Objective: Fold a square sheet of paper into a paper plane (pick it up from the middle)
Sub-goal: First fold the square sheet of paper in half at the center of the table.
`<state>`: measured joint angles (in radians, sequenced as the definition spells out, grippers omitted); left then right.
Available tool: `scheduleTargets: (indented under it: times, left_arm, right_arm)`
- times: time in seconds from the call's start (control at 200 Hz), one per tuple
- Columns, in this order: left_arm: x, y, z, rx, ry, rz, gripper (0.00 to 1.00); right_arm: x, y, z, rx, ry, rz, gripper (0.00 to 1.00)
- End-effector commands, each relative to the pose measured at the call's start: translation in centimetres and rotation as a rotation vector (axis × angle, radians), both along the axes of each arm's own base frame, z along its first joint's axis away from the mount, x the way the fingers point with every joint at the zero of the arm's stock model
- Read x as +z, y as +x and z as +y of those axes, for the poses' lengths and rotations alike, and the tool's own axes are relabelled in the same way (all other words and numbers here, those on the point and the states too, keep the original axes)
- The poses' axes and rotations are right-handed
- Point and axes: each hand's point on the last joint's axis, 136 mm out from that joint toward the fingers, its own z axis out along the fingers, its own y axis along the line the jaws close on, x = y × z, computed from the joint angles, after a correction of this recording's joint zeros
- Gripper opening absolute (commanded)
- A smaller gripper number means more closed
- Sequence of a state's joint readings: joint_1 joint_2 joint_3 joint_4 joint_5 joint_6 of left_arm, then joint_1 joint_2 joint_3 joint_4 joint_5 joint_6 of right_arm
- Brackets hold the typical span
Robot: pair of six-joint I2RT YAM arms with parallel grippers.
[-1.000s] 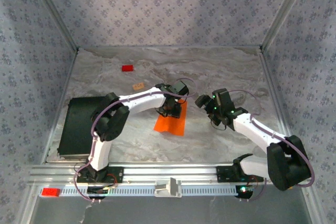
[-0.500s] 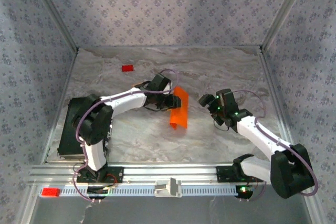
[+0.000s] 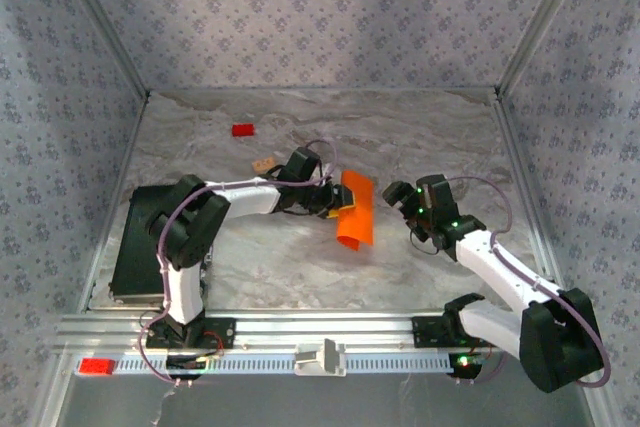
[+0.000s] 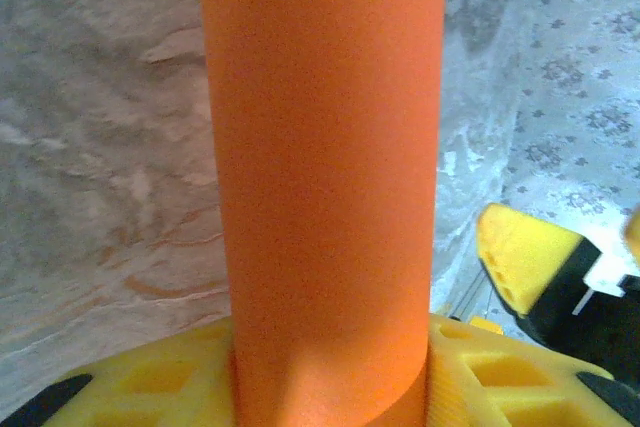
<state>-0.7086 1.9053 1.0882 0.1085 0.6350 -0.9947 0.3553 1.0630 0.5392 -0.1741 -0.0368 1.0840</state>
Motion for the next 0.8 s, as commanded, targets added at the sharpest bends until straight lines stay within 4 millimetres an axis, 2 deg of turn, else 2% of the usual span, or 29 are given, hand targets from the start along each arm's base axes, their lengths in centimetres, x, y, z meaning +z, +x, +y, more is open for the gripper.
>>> scheduleTargets:
  times: [0.0,0.19,0.45,0.795]
  left_arm:
    - [-1.3,0.2,0.2,0.014,0.025,0.011,0.43]
    - [-3.2,-0.1,1.1,0.031,0.081,0.029,0.44]
    - [-4.9,-0.8,3.1,-0.007,0.282,-0.025,0.52]
    - [-3.1,-0.7,3.1,-0.066,0.364,-0.102,0.61]
  right_arm:
    - [-0.1,0.3,-0.2,-0.017,0.0,-0.007,0.99]
    - [-0.6,0.6,0.4,0.009,0.008,0.017,0.99]
    - [-1.1,1.0,1.5,0.047,0.019,0.05,0.99]
    - [-1.3,1.0,1.8,0.058,0.018,0.056,0.99]
